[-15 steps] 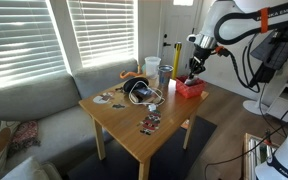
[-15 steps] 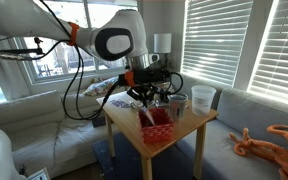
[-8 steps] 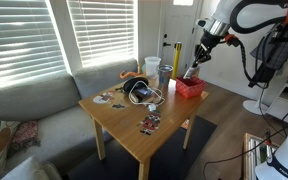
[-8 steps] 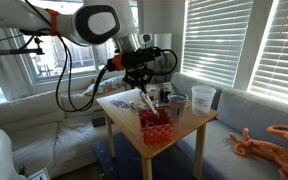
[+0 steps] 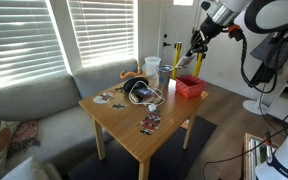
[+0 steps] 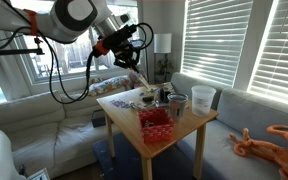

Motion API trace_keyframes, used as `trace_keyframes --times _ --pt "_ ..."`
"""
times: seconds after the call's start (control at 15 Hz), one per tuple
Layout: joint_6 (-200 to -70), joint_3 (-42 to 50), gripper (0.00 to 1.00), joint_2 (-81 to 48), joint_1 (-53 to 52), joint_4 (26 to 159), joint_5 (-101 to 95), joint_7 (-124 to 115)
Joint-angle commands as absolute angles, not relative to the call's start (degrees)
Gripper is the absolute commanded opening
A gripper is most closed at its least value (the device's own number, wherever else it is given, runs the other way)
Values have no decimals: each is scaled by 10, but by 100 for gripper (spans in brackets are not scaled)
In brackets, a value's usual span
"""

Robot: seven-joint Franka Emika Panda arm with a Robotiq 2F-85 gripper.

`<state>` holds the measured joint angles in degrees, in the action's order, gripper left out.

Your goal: Remove the object from the basket

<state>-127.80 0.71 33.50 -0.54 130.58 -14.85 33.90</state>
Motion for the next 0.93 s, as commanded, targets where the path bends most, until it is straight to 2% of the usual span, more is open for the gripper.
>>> trace_keyframes --times 0.0,0.53,0.87 --pt "-1347 -23 0 331 -25 1325 -191 286" --pt "-1509 -98 0 253 -50 1354 -264 207" --pt "-1645 -164 0 180 10 1364 -376 96"
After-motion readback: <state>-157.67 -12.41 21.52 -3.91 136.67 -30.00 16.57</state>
